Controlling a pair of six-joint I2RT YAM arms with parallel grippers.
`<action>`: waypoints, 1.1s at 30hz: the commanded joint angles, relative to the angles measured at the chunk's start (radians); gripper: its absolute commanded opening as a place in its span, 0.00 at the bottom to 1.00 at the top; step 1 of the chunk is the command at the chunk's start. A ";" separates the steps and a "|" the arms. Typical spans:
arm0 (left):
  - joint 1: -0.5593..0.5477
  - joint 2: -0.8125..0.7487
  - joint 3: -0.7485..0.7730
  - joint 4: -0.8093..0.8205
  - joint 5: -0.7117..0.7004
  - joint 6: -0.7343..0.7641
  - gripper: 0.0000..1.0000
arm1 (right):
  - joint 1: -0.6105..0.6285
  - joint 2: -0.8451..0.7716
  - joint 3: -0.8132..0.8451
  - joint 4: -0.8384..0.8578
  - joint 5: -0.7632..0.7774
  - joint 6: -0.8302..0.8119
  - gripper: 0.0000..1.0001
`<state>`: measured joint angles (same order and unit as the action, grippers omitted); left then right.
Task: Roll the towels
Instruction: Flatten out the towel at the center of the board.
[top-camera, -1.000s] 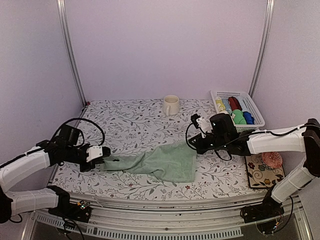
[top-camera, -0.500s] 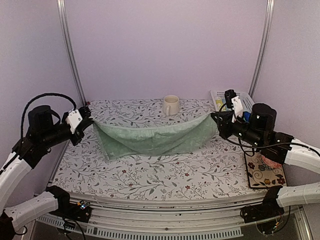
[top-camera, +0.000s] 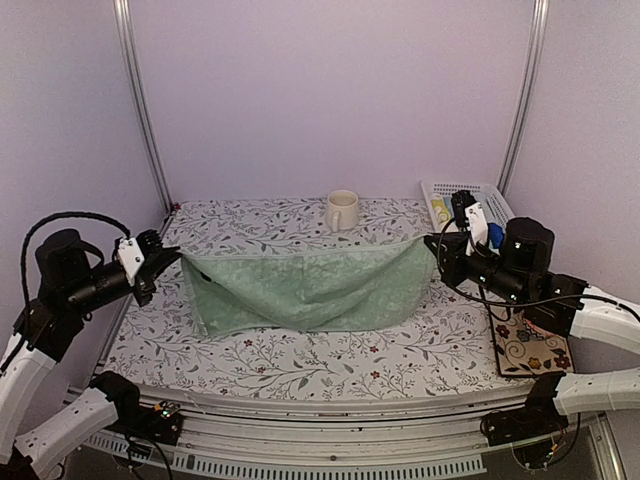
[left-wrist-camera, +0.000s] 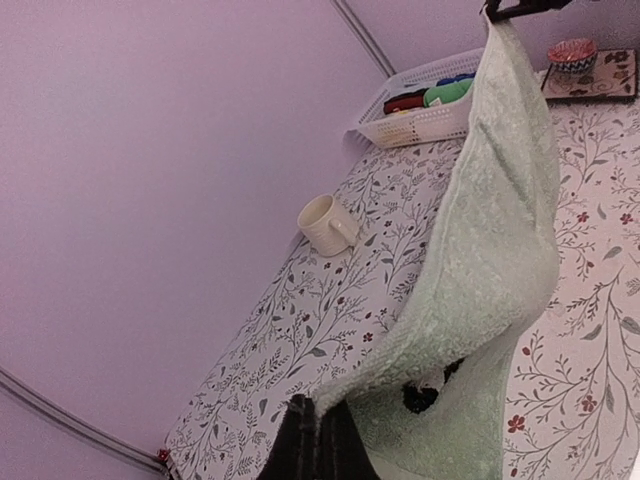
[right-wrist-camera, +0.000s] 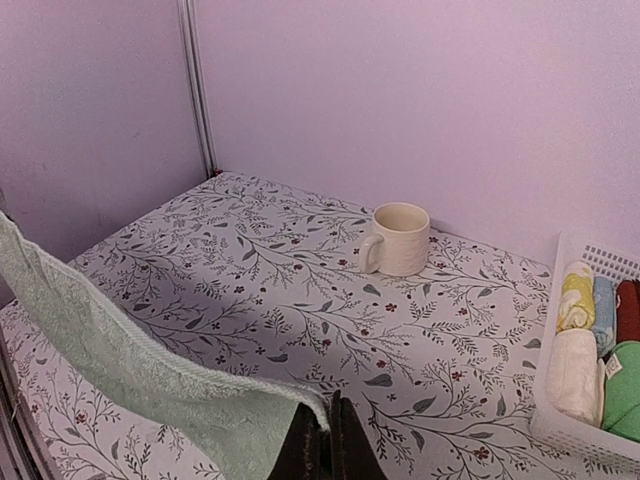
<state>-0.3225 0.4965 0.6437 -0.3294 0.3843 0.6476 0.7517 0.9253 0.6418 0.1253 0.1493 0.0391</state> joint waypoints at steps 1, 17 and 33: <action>-0.002 -0.046 -0.006 -0.065 0.122 0.046 0.00 | 0.021 0.006 -0.015 0.045 -0.078 -0.022 0.02; -0.002 0.036 0.018 -0.104 -0.017 0.026 0.00 | 0.102 -0.082 0.002 -0.136 0.290 0.092 0.02; 0.003 0.882 0.135 0.299 -0.326 -0.020 0.00 | -0.156 0.663 0.321 0.004 0.330 0.058 0.02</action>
<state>-0.3225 1.2270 0.7021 -0.1585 0.1715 0.6407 0.6380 1.4601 0.8757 0.0425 0.4438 0.1505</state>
